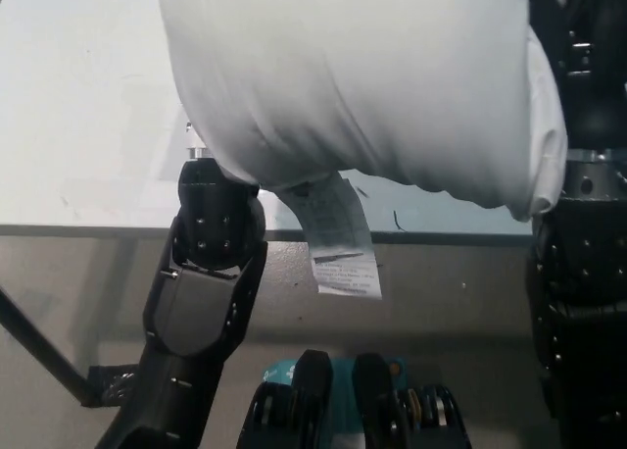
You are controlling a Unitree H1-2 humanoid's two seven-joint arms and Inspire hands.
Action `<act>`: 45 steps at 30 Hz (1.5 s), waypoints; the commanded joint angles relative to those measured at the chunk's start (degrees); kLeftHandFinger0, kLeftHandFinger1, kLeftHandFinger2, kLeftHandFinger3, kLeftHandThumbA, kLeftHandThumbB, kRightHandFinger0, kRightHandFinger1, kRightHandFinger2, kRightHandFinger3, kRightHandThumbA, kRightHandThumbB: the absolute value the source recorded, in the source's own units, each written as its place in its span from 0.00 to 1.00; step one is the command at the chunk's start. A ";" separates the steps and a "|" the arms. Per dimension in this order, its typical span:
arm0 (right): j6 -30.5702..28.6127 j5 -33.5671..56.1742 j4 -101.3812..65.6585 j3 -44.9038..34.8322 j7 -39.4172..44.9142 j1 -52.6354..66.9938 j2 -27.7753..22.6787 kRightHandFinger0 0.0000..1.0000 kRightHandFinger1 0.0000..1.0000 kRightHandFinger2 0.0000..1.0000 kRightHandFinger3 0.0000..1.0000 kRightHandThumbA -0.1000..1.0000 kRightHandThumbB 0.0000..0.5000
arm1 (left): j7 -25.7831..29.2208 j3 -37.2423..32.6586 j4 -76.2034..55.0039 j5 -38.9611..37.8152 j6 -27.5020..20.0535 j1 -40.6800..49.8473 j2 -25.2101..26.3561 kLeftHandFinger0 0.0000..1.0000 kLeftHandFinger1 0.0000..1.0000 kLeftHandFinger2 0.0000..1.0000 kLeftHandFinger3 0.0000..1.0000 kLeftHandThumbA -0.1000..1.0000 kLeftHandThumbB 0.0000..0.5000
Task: The robot uses both hands to lift the pillow and then drops it on the table
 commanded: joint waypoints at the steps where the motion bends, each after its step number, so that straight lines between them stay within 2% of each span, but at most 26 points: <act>1: -1.25 0.46 7.53 1.81 2.92 -3.09 0.68 1.00 1.00 1.00 1.00 1.00 0.45 | -3.12 -0.72 4.30 1.00 -5.81 -5.09 -0.50 1.00 1.00 1.00 1.00 1.00 0.32; 4: -1.14 1.41 13.04 1.43 2.93 -2.91 0.70 1.00 1.00 1.00 1.00 1.00 0.43 | -3.74 0.82 8.90 -1.30 -6.05 -5.15 -0.42 1.00 1.00 1.00 1.00 1.00 0.34; 5: -2.33 2.57 19.19 1.06 2.85 -2.66 0.91 1.00 1.00 1.00 1.00 1.00 0.45 | -4.15 1.52 13.62 -2.25 -6.64 -5.12 -0.12 1.00 1.00 1.00 1.00 1.00 0.27; 9: -5.22 2.56 28.70 1.70 2.53 -1.50 1.34 1.00 1.00 1.00 1.00 1.00 0.44 | -4.79 1.84 19.49 -2.52 -7.79 -3.63 0.97 1.00 1.00 1.00 1.00 1.00 0.18; 10: -6.42 2.59 31.55 1.96 2.54 -1.53 1.38 1.00 1.00 1.00 1.00 1.00 0.48 | -4.88 1.90 21.04 -2.54 -8.40 -3.24 1.42 1.00 1.00 1.00 1.00 1.00 0.21; 12: -6.98 1.82 34.32 2.42 2.28 -1.42 1.12 1.00 1.00 1.00 1.00 1.00 0.53 | -5.53 2.07 22.67 -3.23 -8.99 -2.80 1.90 1.00 1.00 1.00 1.00 1.00 0.21; 14: -7.88 1.57 38.05 2.42 2.20 -1.31 0.33 1.00 1.00 1.00 1.00 1.00 0.45 | -5.15 2.52 26.02 -2.90 -9.09 -2.91 3.17 1.00 1.00 1.00 1.00 1.00 0.10; 15: -8.34 2.01 40.44 1.91 2.13 -1.77 -0.12 1.00 1.00 1.00 1.00 1.00 0.44 | -4.94 2.99 27.83 -3.06 -9.63 -3.35 4.02 1.00 1.00 1.00 1.00 1.00 0.09; 16: -8.48 2.30 41.22 1.67 2.11 -2.07 -0.24 1.00 1.00 1.00 1.00 1.00 0.40 | -5.08 3.22 28.64 -3.38 -9.98 -3.69 4.30 1.00 1.00 1.00 1.00 1.00 0.14; 17: -8.65 2.52 42.22 1.39 2.00 -2.30 -0.39 1.00 1.00 1.00 1.00 1.00 0.41 | -5.23 3.48 29.42 -3.67 -10.32 -3.89 4.62 1.00 1.00 1.00 1.00 1.00 0.19; 21: -8.47 0.55 44.39 2.22 0.73 -2.61 -0.91 1.00 1.00 1.00 1.00 1.00 0.41 | -5.72 3.86 29.15 -3.97 -10.35 -2.83 5.30 1.00 1.00 1.00 1.00 1.00 0.21; 24: -9.51 1.40 46.24 1.78 0.81 -2.97 -1.17 1.00 1.00 1.00 1.00 1.00 0.47 | -8.56 3.91 27.88 -5.68 -9.10 -1.98 5.46 1.00 1.00 1.00 1.00 1.00 0.23; 25: -10.32 1.94 47.07 1.40 0.65 -3.09 -1.05 1.00 1.00 1.00 1.00 1.00 0.46 | -9.23 3.80 27.03 -6.02 -8.66 -1.51 5.40 1.00 1.00 1.00 1.00 1.00 0.19; 27: -11.83 2.68 48.81 1.03 0.92 -3.57 -1.12 1.00 1.00 1.00 1.00 1.00 0.46 | -10.02 3.76 26.24 -6.29 -8.15 -0.97 5.29 1.00 1.00 1.00 1.00 1.00 0.20; 28: -12.08 2.65 49.37 0.94 0.84 -3.89 -1.22 1.00 1.00 1.00 1.00 1.00 0.48 | -10.37 3.67 26.04 -6.27 -8.17 -0.95 5.35 1.00 1.00 1.00 1.00 1.00 0.17; 30: -11.72 2.40 49.23 0.97 1.05 -4.16 -1.69 1.00 1.00 1.00 1.00 1.00 0.47 | -10.32 3.44 25.11 -5.55 -7.36 -0.80 5.48 1.00 1.00 1.00 1.00 1.00 0.20; 31: -11.61 2.64 48.77 0.86 1.51 -4.20 -2.03 1.00 1.00 1.00 1.00 1.00 0.46 | -10.18 3.37 24.91 -5.04 -7.25 -0.80 5.74 1.00 1.00 1.00 1.00 1.00 0.26; 33: -11.15 3.27 47.54 0.66 2.64 -3.88 -2.79 1.00 1.00 1.00 1.00 1.00 0.48 | -9.78 3.10 24.41 -3.86 -7.14 -0.38 6.20 1.00 1.00 1.00 1.00 1.00 0.27; 37: -10.26 3.44 41.38 0.20 4.86 -1.47 -6.95 1.00 1.00 1.00 1.00 1.00 0.40 | -10.45 2.83 18.58 -2.32 -6.28 3.50 8.84 1.00 1.00 1.00 1.00 1.00 0.25; 39: -8.94 3.96 37.20 -0.46 5.93 0.17 -8.83 1.00 1.00 1.00 1.00 1.00 0.35 | -11.17 2.89 16.01 -2.79 -6.09 5.12 9.18 1.00 1.00 1.00 1.00 1.00 0.29; 41: -7.48 2.99 32.24 -0.95 6.31 2.27 -11.34 1.00 1.00 1.00 1.00 1.00 0.37 | -12.19 2.82 14.22 -3.10 -6.91 6.49 9.84 1.00 1.00 1.00 1.00 1.00 0.28; 43: -6.62 2.27 23.99 -2.25 7.96 6.36 -16.54 1.00 1.00 1.00 1.00 1.00 0.38 | -13.05 2.91 9.31 -2.83 -8.04 10.21 11.20 1.00 1.00 1.00 1.00 1.00 0.26; 45: -4.50 2.37 16.65 -3.64 9.24 10.36 -19.66 1.00 1.00 1.00 1.00 1.00 0.31 | -12.04 2.96 6.98 -0.66 -11.09 13.18 11.97 1.00 1.00 1.00 1.00 1.00 0.17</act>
